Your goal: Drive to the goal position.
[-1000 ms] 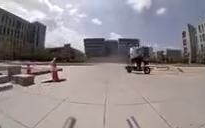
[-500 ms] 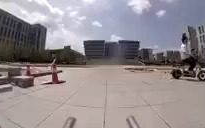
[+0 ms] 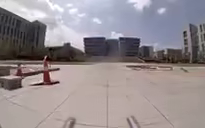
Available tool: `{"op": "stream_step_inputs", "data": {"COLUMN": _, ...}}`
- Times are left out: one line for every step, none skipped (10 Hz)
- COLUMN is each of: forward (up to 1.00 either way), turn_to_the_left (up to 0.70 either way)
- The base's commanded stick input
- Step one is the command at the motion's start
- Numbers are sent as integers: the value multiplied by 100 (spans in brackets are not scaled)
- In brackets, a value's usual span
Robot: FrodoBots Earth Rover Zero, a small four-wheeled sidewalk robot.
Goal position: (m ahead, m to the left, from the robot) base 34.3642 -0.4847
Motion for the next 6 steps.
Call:
{"op": "stream_step_inputs", "data": {"forward": 100, "turn_to_the_left": 0}}
{"op": "stream_step_inputs", "data": {"forward": 100, "turn_to_the_left": 0}}
{"op": "stream_step_inputs", "data": {"forward": 100, "turn_to_the_left": 0}}
{"op": "stream_step_inputs", "data": {"forward": 100, "turn_to_the_left": 0}}
{"op": "stream_step_inputs", "data": {"forward": 100, "turn_to_the_left": 0}}
{"op": "stream_step_inputs", "data": {"forward": 100, "turn_to_the_left": 0}}
